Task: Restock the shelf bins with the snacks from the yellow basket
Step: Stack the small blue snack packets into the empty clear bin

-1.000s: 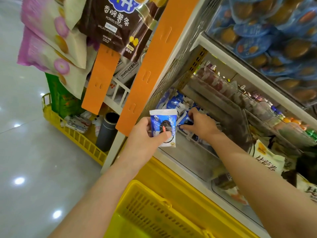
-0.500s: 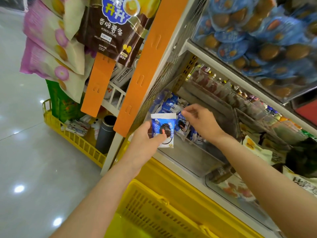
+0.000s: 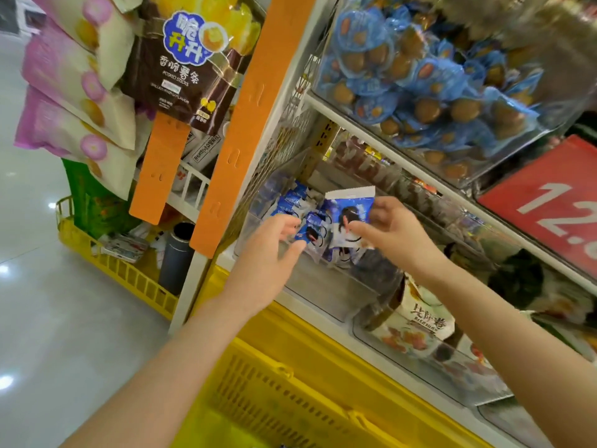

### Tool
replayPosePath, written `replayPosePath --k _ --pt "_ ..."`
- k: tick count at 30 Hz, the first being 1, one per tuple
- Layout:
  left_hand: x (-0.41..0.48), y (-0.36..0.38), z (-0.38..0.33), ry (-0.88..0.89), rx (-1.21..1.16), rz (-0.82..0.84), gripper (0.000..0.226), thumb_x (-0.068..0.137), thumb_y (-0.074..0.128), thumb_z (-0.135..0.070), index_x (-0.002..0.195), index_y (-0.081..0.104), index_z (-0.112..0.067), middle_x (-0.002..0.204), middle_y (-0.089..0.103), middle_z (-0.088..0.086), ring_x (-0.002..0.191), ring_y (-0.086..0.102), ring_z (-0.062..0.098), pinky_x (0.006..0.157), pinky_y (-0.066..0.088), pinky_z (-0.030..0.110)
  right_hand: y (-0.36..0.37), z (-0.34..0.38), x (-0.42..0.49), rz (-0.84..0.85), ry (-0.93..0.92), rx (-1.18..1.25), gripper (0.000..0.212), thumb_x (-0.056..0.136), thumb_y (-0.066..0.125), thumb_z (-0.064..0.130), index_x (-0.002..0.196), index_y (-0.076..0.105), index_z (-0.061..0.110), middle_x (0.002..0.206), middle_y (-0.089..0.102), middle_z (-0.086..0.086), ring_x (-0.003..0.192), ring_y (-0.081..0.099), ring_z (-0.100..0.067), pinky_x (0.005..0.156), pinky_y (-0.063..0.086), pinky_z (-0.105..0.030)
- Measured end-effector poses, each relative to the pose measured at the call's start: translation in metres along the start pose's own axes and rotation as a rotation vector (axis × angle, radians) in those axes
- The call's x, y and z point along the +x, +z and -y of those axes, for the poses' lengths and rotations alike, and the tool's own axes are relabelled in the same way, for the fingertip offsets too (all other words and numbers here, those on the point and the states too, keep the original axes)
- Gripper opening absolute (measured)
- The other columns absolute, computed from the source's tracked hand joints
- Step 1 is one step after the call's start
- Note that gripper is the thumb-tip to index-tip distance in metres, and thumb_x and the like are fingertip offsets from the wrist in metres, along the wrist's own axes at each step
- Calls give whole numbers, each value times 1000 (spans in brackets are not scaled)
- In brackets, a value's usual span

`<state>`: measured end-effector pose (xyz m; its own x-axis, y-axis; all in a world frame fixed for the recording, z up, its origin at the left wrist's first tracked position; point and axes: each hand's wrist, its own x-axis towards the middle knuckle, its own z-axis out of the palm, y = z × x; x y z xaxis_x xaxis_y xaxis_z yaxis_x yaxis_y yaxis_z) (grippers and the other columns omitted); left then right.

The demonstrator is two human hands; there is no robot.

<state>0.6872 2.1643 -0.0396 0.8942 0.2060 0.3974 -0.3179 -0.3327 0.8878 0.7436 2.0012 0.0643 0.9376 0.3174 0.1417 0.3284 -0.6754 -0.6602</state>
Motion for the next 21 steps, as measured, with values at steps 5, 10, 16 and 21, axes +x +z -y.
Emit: replayPosePath --k 5,10,16,21 --pt "24 -1 11 133 479 89 36 95 46 -33 129 47 -22 126 54 -6 119 45 12 103 29 29 -11 -22 36 -27 102 -596 44 86 66 24 126 51 12 122 58 -6 106 56 -22 87 43 -31" --pt "33 9 28 250 664 122 41 97 25 -44 109 60 -27 114 63 -10 109 52 9 102 18 28 12 -49 66 176 131 -903 41 83 69 21 120 54 13 120 59 -10 106 57 -26 91 48 -38" --pt "35 4 38 336 589 147 54 92 20 -48 101 67 -22 104 68 -5 98 58 12 94 24 27 39 -77 84 303 309 -853 37 81 72 22 111 58 6 110 61 -12 97 59 -24 86 49 -34" --pt "36 3 41 370 605 133 53 94 22 -46 93 68 -21 91 70 -5 87 60 14 90 28 30 40 -81 94 216 325 -759 38 79 72 12 114 62 2 113 63 -14 105 59 -26 93 47 -33"
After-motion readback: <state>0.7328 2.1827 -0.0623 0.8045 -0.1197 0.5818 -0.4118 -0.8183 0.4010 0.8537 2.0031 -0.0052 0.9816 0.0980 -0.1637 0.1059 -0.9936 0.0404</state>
